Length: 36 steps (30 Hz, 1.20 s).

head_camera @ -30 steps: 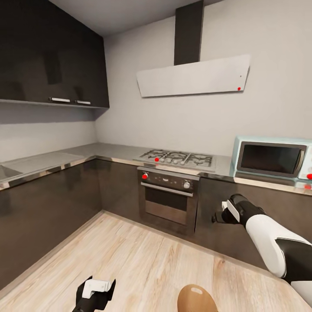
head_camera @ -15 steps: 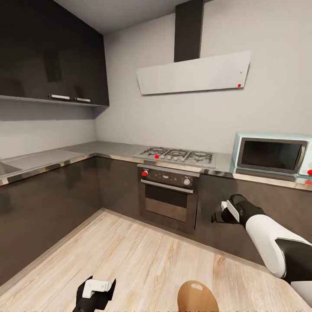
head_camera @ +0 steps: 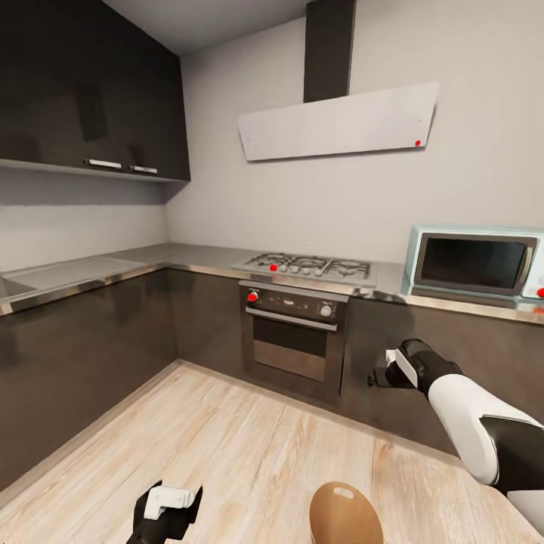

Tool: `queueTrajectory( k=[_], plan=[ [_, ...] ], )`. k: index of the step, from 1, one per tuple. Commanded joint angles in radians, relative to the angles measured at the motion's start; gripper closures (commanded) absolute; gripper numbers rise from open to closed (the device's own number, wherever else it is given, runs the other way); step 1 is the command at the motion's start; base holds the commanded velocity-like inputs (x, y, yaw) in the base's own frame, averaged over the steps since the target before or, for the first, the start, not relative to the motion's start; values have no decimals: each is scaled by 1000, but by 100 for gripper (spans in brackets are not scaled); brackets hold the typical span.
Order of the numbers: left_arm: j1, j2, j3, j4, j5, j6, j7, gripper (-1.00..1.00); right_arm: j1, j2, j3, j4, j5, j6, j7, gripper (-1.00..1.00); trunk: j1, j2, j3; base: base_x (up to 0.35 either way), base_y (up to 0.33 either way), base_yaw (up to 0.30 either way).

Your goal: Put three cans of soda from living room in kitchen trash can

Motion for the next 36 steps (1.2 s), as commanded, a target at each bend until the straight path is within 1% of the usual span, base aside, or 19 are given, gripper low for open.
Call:
queueTrajectory(
  k=[1, 22, 28, 36],
  plan=[
    [0, 0, 0, 0, 0, 0, 0, -100, 0, 0, 0, 0, 0, 0, 0, -100, 4, -7, -3, 0, 0, 0],
    [0, 0, 6, 3, -4, 5, -1, -100, 3, 9, 2, 16, -3, 14, 5, -100, 84, -154, -69, 0, 0, 0],
    [-1, -1, 8, 5, -5, 7, 0, -100, 31, 11, 3, 16, -1, 16, 3, -100, 107, -196, -88, 0, 0, 0],
    [-1, -1, 10, 5, -5, 8, 0, -100, 39, 8, -1, 15, -1, 17, 3, -100, 138, -252, -118, 0, 0, 0]
  ],
)
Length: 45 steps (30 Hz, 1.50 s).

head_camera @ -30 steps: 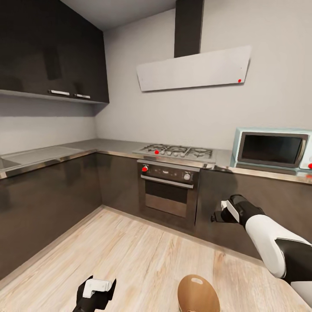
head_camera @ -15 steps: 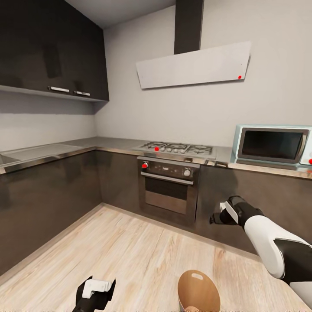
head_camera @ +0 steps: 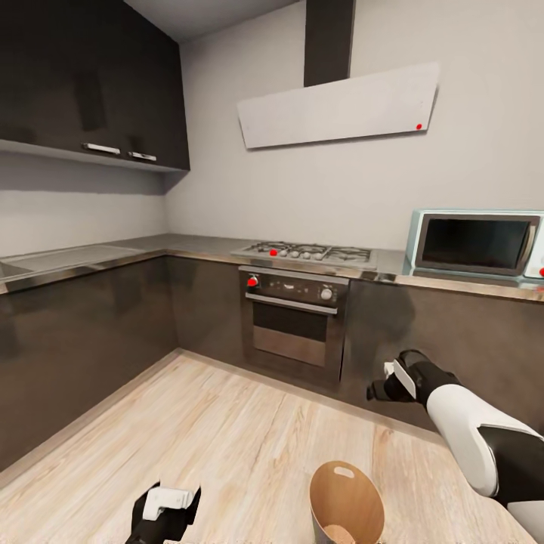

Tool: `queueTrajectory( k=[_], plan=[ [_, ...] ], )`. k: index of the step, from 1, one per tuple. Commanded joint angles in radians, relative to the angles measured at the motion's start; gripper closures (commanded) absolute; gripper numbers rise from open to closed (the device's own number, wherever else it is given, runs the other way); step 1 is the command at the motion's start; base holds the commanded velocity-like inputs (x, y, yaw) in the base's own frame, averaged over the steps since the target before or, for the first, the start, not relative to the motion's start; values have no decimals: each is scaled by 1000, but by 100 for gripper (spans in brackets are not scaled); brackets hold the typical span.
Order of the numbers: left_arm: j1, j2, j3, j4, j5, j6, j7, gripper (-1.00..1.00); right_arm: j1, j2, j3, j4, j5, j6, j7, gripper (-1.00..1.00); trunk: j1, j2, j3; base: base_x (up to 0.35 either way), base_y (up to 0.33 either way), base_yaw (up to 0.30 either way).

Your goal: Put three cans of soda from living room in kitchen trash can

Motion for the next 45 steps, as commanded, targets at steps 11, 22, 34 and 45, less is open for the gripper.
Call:
queueTrajectory(
  k=[11, 22, 34, 45],
  plan=[
    [1, 1, 1, 0, 3, 0, 0, -100, 2, -2, -1, 0, 1, 0, 0, -100, 42, -77, -51, 0, 0, 0],
    [1, 0, 0, 0, 3, 0, 0, -100, 2, 1, 0, 1, 2, -1, 0, -100, 84, -154, -103, 0, 0, 0],
    [1, 1, -2, -1, 5, 0, 0, -100, 2, 3, 2, 1, 1, -1, 0, -100, 130, -238, -159, 0, 0, 0],
    [1, 1, -5, -3, 6, 0, 0, -100, 2, 3, 3, 2, 2, -1, 0, -100, 146, -261, -215, 0, 0, 0]
  ],
)
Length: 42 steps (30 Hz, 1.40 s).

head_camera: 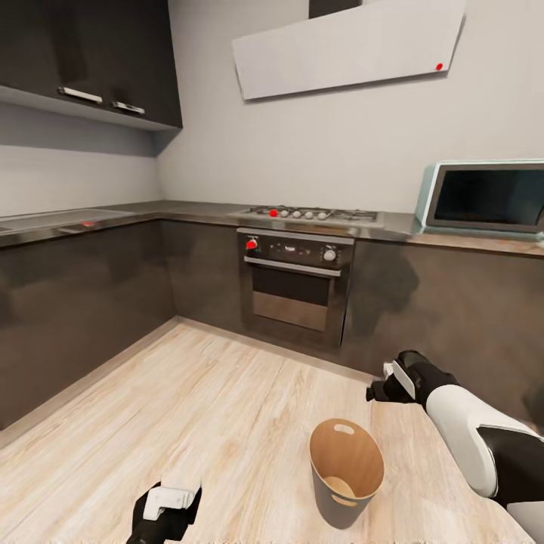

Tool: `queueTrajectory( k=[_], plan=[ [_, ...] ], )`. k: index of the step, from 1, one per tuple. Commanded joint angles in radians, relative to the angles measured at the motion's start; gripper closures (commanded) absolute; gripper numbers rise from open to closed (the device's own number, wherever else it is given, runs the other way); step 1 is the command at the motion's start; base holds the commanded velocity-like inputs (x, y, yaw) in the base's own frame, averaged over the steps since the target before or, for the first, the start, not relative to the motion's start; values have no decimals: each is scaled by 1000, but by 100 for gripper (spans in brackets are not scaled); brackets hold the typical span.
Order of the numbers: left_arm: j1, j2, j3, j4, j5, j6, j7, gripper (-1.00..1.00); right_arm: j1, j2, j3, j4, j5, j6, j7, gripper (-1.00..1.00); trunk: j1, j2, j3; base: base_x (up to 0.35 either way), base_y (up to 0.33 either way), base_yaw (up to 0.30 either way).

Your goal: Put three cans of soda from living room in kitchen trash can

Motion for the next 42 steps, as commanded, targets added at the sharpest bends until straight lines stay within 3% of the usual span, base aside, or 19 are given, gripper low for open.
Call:
queueTrajectory(
  k=[1, 22, 39, 42],
  plan=[
    [0, 0, -1, 0, 0, 0, 0, -100, 0, 0, 0, 0, 0, 0, 0, -100, 0, 0, -5, 0, 0, 0],
    [0, 0, -3, -4, -1, 0, 0, -100, 1, 1, 1, 0, 0, 0, 1, -100, 10, -5, -117, 0, 0, 0],
    [0, 0, -4, -4, -1, -1, 0, -100, 4, 8, 1, -1, 1, -2, 2, -100, 17, -9, -194, 0, 0, 0],
    [0, 0, -4, -5, 0, -1, 0, -100, 7, 9, 2, -1, 1, -2, 2, -100, 17, -9, -195, 0, 0, 0]
  ],
)
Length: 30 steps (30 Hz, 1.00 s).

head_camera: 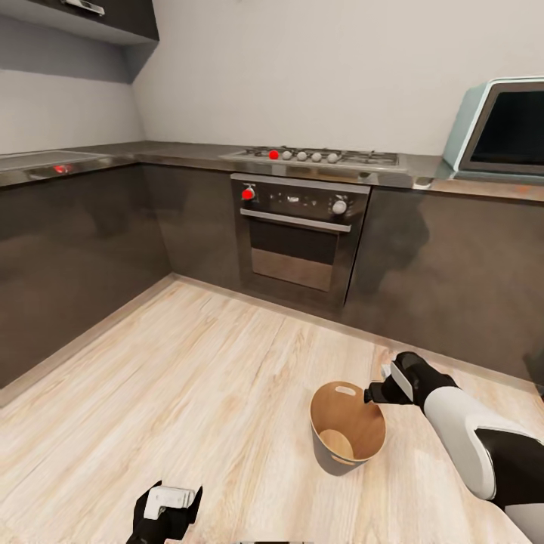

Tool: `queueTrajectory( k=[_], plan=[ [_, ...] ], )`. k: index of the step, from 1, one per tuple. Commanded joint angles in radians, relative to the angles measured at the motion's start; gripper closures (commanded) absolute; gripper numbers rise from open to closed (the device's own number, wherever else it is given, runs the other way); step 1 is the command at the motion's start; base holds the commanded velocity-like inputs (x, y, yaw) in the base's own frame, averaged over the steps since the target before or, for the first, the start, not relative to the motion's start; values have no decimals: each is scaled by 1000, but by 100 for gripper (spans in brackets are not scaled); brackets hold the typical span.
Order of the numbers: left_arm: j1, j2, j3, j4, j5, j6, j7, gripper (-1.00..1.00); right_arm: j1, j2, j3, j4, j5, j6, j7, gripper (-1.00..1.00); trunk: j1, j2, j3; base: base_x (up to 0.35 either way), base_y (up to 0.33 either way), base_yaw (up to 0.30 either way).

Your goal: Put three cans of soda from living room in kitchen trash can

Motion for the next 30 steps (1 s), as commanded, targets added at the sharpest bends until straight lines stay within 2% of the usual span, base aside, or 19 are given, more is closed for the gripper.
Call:
queueTrajectory(
  k=[1, 8, 20, 30],
  plan=[
    [0, 0, 0, -1, 0, 0, 0, -100, 1, 0, 1, 0, 0, 0, 0, -100, 0, 0, 0, 0, 0, 0],
    [1, 0, 0, -2, 0, -1, 0, -100, 2, 2, 1, 0, 0, 0, 0, -100, 0, 0, -2, 0, 0, 0],
    [2, 0, 1, -1, 0, 1, 0, -100, 2, 5, 1, 0, 0, 0, 0, -100, 5, -3, -66, 0, 0, 0],
    [3, 0, 0, -3, 0, -1, 0, -100, 5, 5, 0, 0, 0, 0, 0, -100, 5, -3, -81, 0, 0, 0]
  ],
)
